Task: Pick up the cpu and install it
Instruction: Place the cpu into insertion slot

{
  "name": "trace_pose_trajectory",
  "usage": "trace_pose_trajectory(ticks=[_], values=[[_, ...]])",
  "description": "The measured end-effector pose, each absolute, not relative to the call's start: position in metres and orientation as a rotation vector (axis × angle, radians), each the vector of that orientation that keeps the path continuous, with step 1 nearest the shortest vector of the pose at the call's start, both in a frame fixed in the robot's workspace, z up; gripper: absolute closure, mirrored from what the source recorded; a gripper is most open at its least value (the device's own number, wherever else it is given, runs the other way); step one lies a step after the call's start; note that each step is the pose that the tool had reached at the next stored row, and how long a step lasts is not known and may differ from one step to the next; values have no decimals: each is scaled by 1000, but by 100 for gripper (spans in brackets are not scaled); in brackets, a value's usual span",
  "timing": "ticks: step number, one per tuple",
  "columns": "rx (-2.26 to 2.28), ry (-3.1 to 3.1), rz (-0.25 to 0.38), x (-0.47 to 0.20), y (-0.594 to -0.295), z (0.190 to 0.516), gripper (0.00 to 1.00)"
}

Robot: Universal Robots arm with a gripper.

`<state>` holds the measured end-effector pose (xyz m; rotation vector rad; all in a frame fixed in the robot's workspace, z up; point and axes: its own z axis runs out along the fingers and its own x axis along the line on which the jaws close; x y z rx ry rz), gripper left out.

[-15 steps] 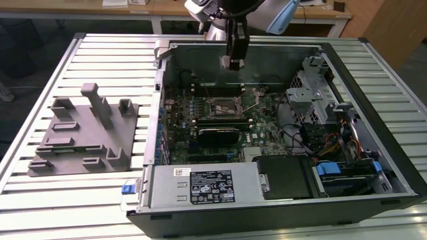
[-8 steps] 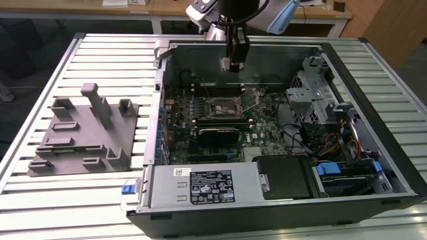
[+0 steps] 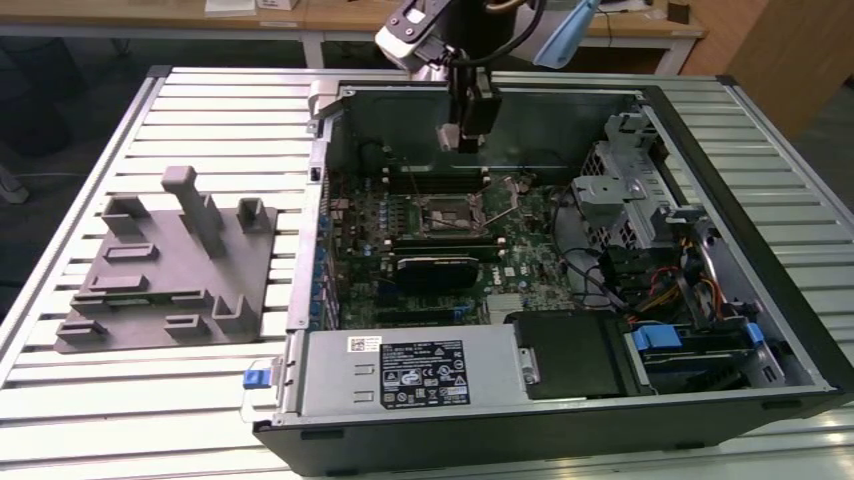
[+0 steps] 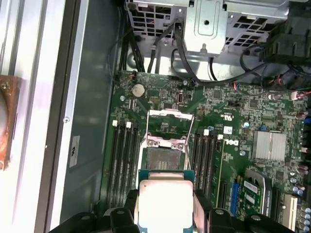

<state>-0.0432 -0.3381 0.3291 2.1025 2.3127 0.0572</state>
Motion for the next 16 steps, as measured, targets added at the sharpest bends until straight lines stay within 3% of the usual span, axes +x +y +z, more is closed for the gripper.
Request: trace_pose_trajectory(ticks=[16], values=[[2102, 2314, 57, -43, -338, 313, 47]])
